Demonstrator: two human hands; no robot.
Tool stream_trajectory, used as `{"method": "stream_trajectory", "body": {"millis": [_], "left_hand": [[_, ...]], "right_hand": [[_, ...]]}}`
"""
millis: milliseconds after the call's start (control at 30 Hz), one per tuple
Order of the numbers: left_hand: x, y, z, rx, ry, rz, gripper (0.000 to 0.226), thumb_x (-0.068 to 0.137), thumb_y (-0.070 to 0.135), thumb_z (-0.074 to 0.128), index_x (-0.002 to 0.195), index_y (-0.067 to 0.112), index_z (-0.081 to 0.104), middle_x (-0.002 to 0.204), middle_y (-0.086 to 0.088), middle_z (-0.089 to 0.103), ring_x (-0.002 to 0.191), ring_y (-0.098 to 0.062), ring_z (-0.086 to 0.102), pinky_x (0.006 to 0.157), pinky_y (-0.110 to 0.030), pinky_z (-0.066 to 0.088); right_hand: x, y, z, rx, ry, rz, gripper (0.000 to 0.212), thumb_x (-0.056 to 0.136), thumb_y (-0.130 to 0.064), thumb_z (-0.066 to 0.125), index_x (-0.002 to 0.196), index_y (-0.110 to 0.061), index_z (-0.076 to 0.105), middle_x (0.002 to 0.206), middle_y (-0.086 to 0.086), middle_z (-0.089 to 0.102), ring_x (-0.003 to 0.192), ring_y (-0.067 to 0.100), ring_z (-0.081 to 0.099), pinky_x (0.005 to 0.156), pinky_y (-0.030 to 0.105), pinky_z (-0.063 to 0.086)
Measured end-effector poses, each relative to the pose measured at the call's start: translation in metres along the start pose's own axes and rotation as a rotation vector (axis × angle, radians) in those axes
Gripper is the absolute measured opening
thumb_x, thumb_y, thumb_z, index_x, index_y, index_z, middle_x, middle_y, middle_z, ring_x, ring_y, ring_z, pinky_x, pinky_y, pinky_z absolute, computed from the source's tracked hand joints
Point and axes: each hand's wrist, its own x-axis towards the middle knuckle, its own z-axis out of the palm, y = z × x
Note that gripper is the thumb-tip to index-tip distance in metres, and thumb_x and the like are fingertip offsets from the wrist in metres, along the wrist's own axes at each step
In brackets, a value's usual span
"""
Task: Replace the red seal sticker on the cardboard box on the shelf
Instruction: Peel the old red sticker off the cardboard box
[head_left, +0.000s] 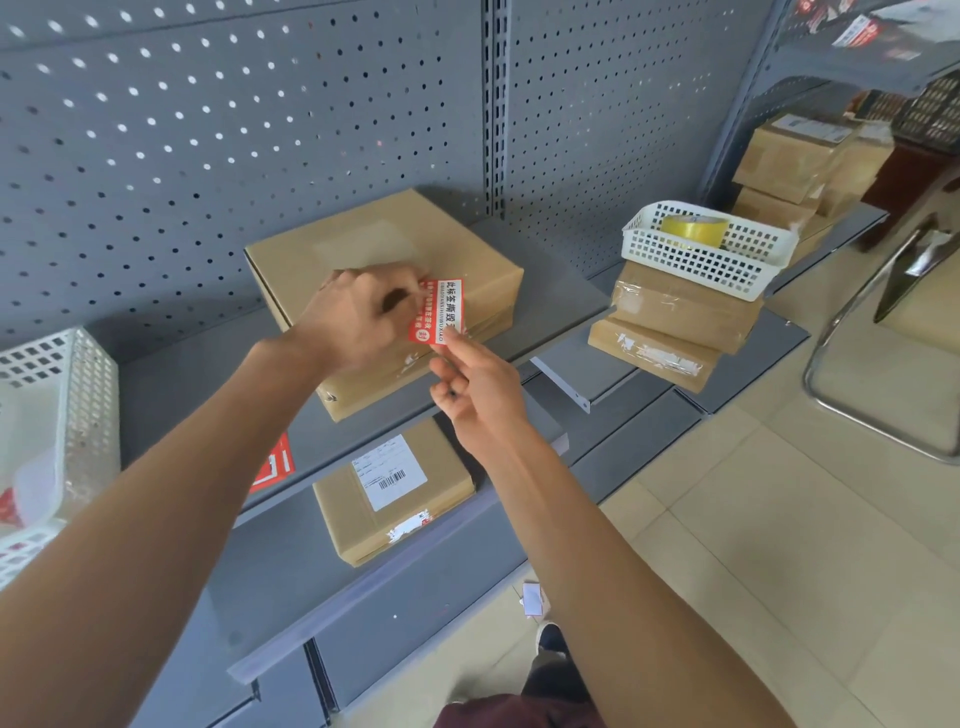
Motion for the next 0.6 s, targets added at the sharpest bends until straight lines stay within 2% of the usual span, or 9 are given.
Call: {"method": "stream_trajectory", "body": {"millis": [167,333,500,600], "left_hand": [[-0.003,-0.006,0.002,0.026,0.034,0.11,0.026,0.095,0.028,0.048,0.109,0.018,0.068,0.141,0.002,0.061,0.127,-0.023,0.058,0.106,-0.05,0.044],[-0.005,-0.001,0.0,0.037,0.045,0.13,0.03,0.093,0.02,0.048,0.112,0.013,0.069,0.131,0.002,0.067,0.118,-0.022,0.061,0.101,-0.044,0.048],[-0.007,0.002,-0.003,0.054,0.038,0.073,0.037,0.09,0.031,0.045,0.121,0.025,0.063,0.128,0.002,0.067,0.112,-0.022,0.064,0.096,-0.045,0.051],[-0.008,0.004,-0.003,0.058,0.041,0.087,0.037,0.091,0.028,0.046,0.123,0.027,0.064,0.128,0.002,0.067,0.113,-0.021,0.064,0.096,-0.046,0.051]], "right_hand": [[0.004,0.002,-0.001,0.0,-0.011,-0.009,0.018,0.089,-0.017,0.077,0.106,-0.013,0.074,0.096,0.003,0.071,0.072,0.01,0.062,0.061,0.021,0.042],[0.005,0.005,0.0,0.047,-0.022,0.015,0.026,0.089,-0.017,0.077,0.114,-0.011,0.074,0.098,0.004,0.071,0.066,0.008,0.058,0.061,0.021,0.042],[0.006,0.004,0.004,0.066,-0.031,-0.002,0.036,0.087,-0.017,0.078,0.121,-0.007,0.071,0.097,0.004,0.068,0.062,0.008,0.058,0.056,0.021,0.042],[0.006,0.001,0.005,0.034,-0.023,-0.019,0.03,0.086,-0.019,0.079,0.114,-0.01,0.073,0.089,0.002,0.069,0.062,0.008,0.057,0.058,0.022,0.041]]}}
